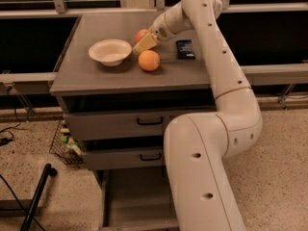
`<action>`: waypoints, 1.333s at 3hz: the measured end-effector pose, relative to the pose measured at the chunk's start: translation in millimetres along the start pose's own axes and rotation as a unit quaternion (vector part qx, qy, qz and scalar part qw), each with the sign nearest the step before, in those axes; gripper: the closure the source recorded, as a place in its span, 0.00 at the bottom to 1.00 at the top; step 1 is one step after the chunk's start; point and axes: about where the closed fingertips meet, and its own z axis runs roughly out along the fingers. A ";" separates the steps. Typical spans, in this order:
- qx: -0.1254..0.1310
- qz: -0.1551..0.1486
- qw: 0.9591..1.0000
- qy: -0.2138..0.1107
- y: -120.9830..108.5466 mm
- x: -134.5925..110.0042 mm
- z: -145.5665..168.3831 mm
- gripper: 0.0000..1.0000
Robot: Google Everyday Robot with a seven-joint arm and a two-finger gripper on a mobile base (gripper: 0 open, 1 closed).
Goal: Place apple into bottom drawer
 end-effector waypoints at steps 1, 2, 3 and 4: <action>-0.002 -0.001 1.000 0.001 1.1 0.3 2.7 0.26; -0.005 -0.002 1.000 0.003 3.0 1.1 8.1 0.26; -0.005 -0.002 1.000 0.003 3.0 1.2 8.2 0.44; -0.005 -0.002 1.000 0.003 3.0 1.2 8.3 0.75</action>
Offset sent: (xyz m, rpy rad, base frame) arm 0.0329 -0.0004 0.0069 -0.0110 0.0045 0.0156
